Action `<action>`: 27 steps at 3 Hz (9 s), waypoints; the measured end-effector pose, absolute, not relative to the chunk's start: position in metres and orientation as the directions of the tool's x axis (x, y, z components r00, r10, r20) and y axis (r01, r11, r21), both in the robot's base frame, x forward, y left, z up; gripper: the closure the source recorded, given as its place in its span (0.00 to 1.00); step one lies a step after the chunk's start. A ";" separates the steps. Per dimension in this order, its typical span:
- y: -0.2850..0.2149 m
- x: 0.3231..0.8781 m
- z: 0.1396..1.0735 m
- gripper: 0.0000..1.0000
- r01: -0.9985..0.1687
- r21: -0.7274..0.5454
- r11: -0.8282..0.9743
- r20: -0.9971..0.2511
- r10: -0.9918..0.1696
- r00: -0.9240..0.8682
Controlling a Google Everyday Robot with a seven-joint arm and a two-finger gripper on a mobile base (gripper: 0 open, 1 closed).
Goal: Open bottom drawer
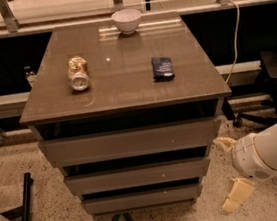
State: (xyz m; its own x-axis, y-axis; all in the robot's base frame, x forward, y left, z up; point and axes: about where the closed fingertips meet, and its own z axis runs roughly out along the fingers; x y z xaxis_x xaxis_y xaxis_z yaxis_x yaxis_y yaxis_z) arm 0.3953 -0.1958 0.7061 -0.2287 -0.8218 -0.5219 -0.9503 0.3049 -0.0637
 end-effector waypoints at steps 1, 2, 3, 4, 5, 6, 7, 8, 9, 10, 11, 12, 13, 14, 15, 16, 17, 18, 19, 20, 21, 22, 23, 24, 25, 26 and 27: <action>-0.196 0.396 0.703 0.00 -0.951 -0.057 0.305 -0.524 -0.819 -0.232; -0.182 0.395 0.689 0.00 -0.950 -0.051 0.308 -0.519 -0.821 -0.238; -0.163 0.399 0.660 0.00 -0.951 -0.065 0.303 -0.535 -0.815 -0.223; -0.142 0.424 0.620 0.00 -0.950 -0.104 0.295 -0.573 -0.799 -0.185; -0.130 0.441 0.588 0.00 -0.954 -0.095 0.285 -0.602 -0.780 -0.173; -0.129 0.440 0.582 0.00 -0.954 -0.085 0.286 -0.605 -0.776 -0.179; -0.128 0.443 0.564 0.00 -0.932 -0.104 0.347 -0.603 -0.767 -0.218; -0.123 0.450 0.537 0.00 -0.916 -0.123 0.381 -0.627 -0.746 -0.226; -0.121 0.454 0.504 0.00 -0.898 -0.096 0.430 -0.659 -0.704 -0.267; -0.121 0.457 0.472 0.00 -0.878 -0.037 0.478 -0.703 -0.637 -0.317; -0.122 0.463 0.445 0.00 -0.853 0.028 0.522 -0.753 -0.550 -0.361; -0.122 0.468 0.417 0.00 -0.831 0.095 0.548 -0.783 -0.474 -0.403; -0.125 0.471 0.390 0.00 -0.805 0.157 0.571 -0.789 -0.417 -0.450; -0.127 0.472 0.366 0.00 -0.778 0.212 0.591 -0.786 -0.370 -0.495; -0.130 0.478 0.345 0.00 -0.755 0.255 0.604 -0.784 -0.328 -0.527; -0.133 0.490 0.325 0.00 -0.737 0.294 0.609 -0.784 -0.287 -0.550; -0.135 0.506 0.307 0.00 -0.732 0.321 0.601 -0.782 -0.268 -0.563; -0.140 0.553 0.271 0.00 -0.738 0.345 0.580 -0.769 -0.277 -0.576; -0.140 0.553 0.271 0.00 -0.738 0.345 0.580 -0.769 -0.277 -0.576; -0.126 0.564 0.240 0.00 -0.721 0.345 0.601 -0.773 -0.253 -0.581; -0.122 0.578 0.213 0.00 -0.705 0.347 0.619 -0.783 -0.222 -0.581; -0.124 0.584 0.203 0.18 -0.700 0.323 0.636 -0.770 -0.254 -0.586; -0.124 0.584 0.205 0.41 -0.700 0.323 0.636 -0.770 -0.254 -0.586; -0.123 0.564 0.204 0.71 -0.758 0.209 0.618 -0.712 -0.435 -0.551; -0.135 0.549 0.206 0.62 -0.827 0.070 0.557 -0.578 -0.653 -0.489; -0.128 0.512 0.193 0.31 -0.853 0.096 0.512 -0.524 -0.703 -0.481; -0.128 0.512 0.193 0.07 -0.853 0.096 0.512 -0.524 -0.703 -0.481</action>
Offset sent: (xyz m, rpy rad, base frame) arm 0.0004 0.0345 -0.0415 -0.0028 0.0272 -0.0136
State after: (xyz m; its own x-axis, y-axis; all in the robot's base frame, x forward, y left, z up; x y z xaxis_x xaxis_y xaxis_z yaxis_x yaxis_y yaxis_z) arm 0.5116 -0.1279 0.1929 -0.4810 -0.7031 -0.5238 -0.8534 0.5125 0.0957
